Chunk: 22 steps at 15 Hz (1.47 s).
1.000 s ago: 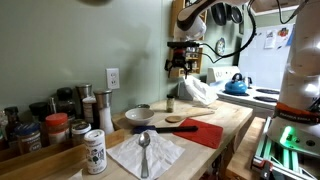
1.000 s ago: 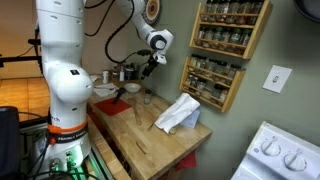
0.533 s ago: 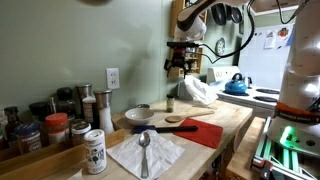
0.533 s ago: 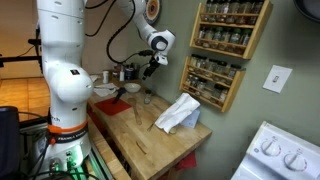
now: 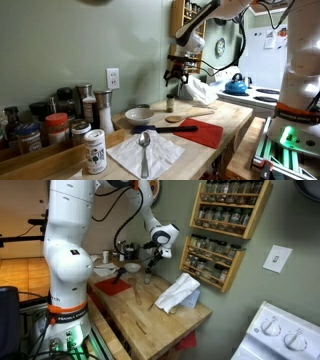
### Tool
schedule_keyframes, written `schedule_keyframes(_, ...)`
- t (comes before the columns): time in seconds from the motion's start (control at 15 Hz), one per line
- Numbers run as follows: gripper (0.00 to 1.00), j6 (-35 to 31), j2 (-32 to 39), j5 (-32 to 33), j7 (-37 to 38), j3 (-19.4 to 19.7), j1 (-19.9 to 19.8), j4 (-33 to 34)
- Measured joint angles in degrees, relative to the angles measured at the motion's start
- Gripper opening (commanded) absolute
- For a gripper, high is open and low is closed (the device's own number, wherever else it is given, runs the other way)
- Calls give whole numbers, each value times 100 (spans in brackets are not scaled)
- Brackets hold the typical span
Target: Place the jar on the right side of the counter upside down
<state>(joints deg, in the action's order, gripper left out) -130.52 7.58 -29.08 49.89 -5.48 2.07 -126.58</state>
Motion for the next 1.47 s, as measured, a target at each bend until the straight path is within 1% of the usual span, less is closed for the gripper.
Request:
schedule_keyframes(0.27, 100, -5, 297, -388, -460, 29, -4, -43)
schedule_keyframes(0.73, 100, -5, 754, -1481, -651, 78, -7, -28)
schedule_keyframes(1.13, 100, 25, 1054, -2163, -879, 117, -7, -3)
schedule_keyframes(1.2, 98, 28, 1095, -2240, -906, 127, -7, 1)
schedule_keyframes(1.33, 83, 35, 1178, -2389, -953, 151, -8, 16)
schedule_keyframes(1.4, 70, 41, 1217, -2457, -974, 164, -8, 26)
schedule_keyframes(1.47, 60, 45, 1251, -2521, -994, 177, -8, 37)
